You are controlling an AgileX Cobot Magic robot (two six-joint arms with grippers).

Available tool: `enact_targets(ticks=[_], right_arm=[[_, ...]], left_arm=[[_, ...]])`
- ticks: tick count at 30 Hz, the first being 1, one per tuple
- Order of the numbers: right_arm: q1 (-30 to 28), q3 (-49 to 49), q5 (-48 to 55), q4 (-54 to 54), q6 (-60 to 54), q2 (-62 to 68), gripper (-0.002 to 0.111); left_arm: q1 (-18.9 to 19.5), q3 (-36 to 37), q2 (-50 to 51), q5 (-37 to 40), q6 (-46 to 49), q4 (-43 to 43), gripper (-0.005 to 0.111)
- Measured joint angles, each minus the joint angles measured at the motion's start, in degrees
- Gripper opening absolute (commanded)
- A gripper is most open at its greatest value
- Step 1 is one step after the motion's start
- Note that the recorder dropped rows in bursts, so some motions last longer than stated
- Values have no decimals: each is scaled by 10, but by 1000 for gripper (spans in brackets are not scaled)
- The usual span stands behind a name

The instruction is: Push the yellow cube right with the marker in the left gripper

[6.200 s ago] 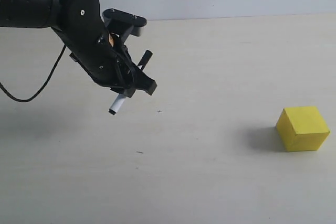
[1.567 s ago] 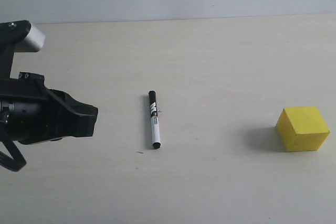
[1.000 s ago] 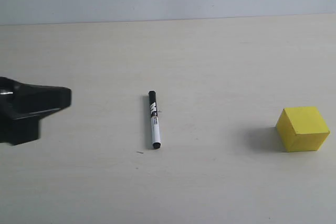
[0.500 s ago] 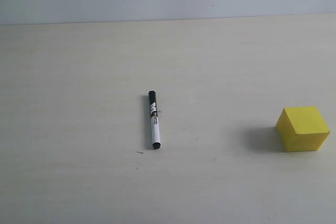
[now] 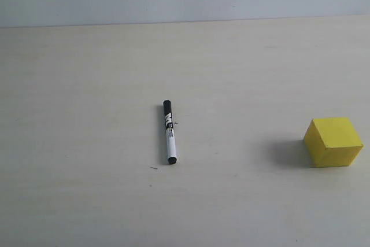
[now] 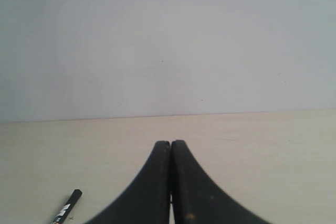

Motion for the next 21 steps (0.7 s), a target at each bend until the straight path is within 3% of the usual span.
enact_targets(ticks=[5, 12, 21], right_arm=[[0, 0, 0, 0, 0, 0, 0], [0, 0, 0, 0, 0, 0, 0], [0, 0, 0, 0, 0, 0, 0]], left_arm=[[0, 0, -26, 9, 0, 24, 0], [26, 0, -26, 24, -71, 155, 0], [34, 0, -26, 24, -94, 178, 0]])
